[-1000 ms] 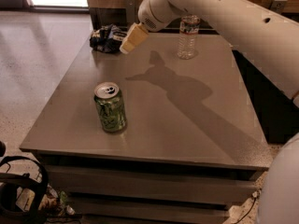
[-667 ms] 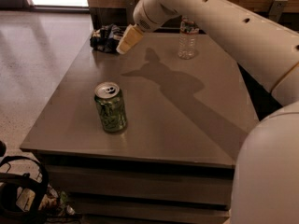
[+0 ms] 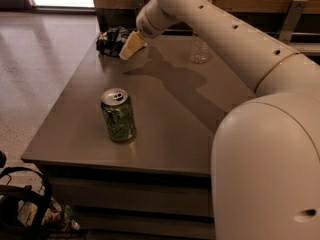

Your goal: Pick blue chip bag

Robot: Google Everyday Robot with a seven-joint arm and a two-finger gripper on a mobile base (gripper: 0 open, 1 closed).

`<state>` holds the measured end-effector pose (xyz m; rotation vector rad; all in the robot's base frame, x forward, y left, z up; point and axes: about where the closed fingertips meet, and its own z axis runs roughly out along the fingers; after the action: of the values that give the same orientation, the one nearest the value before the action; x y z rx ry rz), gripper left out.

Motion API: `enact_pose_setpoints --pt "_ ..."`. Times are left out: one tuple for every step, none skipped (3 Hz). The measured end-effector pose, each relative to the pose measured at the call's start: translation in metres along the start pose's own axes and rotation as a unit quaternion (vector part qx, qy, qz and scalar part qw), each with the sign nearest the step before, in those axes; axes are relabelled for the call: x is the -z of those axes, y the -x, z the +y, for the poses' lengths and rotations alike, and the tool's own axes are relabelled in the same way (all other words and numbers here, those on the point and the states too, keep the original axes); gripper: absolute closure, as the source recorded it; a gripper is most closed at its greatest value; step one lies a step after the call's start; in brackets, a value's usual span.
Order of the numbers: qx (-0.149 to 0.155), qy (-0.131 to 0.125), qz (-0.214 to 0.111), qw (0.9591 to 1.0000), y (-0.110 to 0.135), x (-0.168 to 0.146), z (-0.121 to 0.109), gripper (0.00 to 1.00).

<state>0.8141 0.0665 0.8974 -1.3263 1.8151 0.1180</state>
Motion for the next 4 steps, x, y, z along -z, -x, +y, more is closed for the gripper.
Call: enact_pose_setpoints --pt "-0.015 0.016 -0.006 0.9997 -0.003 -0.025 0.000 0.00" --pt "-0.031 0.039 -0.031 0.9983 0.001 -0.053 0.005 0.00" --pt "-0.043 0.054 -0.048 0.9965 0.004 -0.067 0.011 0.00" --pt "-0.056 0.068 -0.066 0.9939 0.007 -0.078 0.015 0.00"
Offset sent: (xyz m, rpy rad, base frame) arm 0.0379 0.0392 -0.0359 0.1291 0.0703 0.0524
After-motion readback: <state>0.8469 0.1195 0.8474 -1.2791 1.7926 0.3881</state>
